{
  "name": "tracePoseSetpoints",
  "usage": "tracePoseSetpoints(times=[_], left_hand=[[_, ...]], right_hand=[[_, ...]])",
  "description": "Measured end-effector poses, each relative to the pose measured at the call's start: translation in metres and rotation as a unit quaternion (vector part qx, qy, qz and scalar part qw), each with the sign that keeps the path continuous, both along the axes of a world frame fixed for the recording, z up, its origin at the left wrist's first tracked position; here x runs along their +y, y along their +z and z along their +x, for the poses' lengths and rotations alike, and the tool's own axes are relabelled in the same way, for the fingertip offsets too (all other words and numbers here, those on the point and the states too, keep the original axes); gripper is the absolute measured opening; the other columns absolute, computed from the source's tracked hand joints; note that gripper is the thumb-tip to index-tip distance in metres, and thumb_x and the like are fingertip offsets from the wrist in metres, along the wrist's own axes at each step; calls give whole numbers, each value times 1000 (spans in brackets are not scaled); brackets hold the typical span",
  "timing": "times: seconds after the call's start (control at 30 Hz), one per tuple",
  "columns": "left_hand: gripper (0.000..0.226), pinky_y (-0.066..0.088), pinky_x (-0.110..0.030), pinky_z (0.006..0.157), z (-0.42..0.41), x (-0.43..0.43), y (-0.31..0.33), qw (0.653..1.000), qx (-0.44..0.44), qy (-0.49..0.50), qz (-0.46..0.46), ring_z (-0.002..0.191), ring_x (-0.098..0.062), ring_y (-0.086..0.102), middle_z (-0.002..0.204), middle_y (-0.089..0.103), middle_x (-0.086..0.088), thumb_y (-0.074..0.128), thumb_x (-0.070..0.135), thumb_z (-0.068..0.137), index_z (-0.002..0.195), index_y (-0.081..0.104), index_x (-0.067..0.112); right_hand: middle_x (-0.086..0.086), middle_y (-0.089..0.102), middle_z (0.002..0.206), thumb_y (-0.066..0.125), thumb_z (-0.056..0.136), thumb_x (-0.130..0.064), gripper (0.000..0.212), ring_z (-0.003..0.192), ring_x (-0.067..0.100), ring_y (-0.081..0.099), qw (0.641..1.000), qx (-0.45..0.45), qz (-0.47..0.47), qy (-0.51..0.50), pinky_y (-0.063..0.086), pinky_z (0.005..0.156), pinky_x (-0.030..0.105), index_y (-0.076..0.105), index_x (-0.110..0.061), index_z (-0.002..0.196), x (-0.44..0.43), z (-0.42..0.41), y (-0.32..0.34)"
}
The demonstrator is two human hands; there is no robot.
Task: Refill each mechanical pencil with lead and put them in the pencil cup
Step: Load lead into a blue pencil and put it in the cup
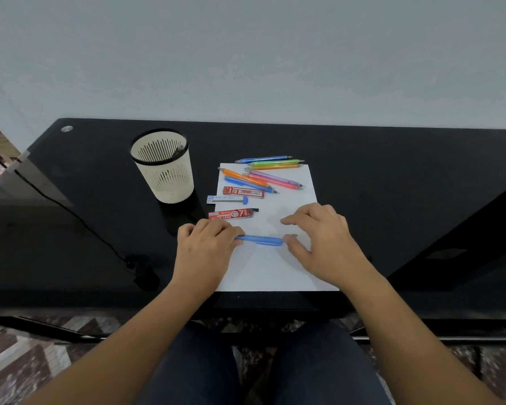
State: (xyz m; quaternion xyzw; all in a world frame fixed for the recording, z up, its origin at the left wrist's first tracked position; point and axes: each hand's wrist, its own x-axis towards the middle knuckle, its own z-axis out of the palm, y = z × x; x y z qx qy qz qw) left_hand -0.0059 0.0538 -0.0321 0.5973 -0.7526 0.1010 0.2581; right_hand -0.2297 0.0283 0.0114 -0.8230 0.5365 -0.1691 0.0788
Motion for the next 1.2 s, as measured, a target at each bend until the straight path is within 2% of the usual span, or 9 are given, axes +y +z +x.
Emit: tracePoseSetpoints(times=[0.1,0.2,0.37,0.43,0.53,0.8,0.9,1.0,1.2], left_hand=[[21,45,-41,72,-6,2,8,1000,9,-13,-12,81,-21,63,90,70,2,79,22,76,97,75,21],[19,40,-38,72,-8,5,10,1000,25,-13,-2,80,-18,62,88,68,6,77,24,78,97,76,24],[22,22,-30,85,-6,8,9,991,50,17,125,96,-9,51,102,63,15,62,40,90,111,70,37],[25,20,-29,86,-5,8,6,987,48,10,152,100,-6,46,106,58,18,55,44,93,115,67,40],[25,20,-29,86,-6,11,4,986,51,6,157,100,-5,45,106,57,18,54,43,93,113,68,40],[34,20,-30,90,1,-7,15,978,92,24,184,111,-6,41,116,51,15,54,49,90,122,61,38],[38,29,-35,96,6,-28,28,979,60,67,183,115,-11,43,122,51,10,55,45,93,129,56,35],[47,33,-41,103,13,-47,38,969,6,90,230,123,-16,41,130,49,6,56,44,92,137,48,31],[47,28,-42,110,16,-61,41,951,-97,64,285,126,-18,39,133,49,6,50,47,95,139,45,33]], right_hand=[[-15,56,121,55,90,-44,33,115,9,43,998,41,-9,41,29,102,34,59,-35,122,5,13,7],[-11,64,111,55,92,-40,29,110,13,50,998,36,-12,47,29,97,32,65,-30,117,6,18,1],[-12,60,116,44,97,-40,30,116,11,44,995,83,-1,54,21,102,30,60,-31,121,10,21,-10],[-8,64,107,53,94,-35,23,109,16,51,995,87,-17,48,27,101,36,67,-26,111,14,25,-13],[-6,68,85,73,79,-28,8,88,20,61,994,91,-49,18,45,88,43,73,-24,87,15,28,-23],[-6,67,93,69,81,-30,13,95,18,60,996,82,-33,5,38,98,49,72,-25,93,19,30,-23],[-9,63,109,59,88,-38,26,111,15,53,997,74,-23,2,23,109,46,67,-27,110,18,27,-17],[-12,59,118,53,91,-42,31,118,11,47,998,59,-32,-12,17,112,42,62,-30,119,15,22,-10],[-13,59,117,53,92,-39,27,117,10,44,997,43,-35,-54,18,109,36,63,-32,115,10,9,-5]])
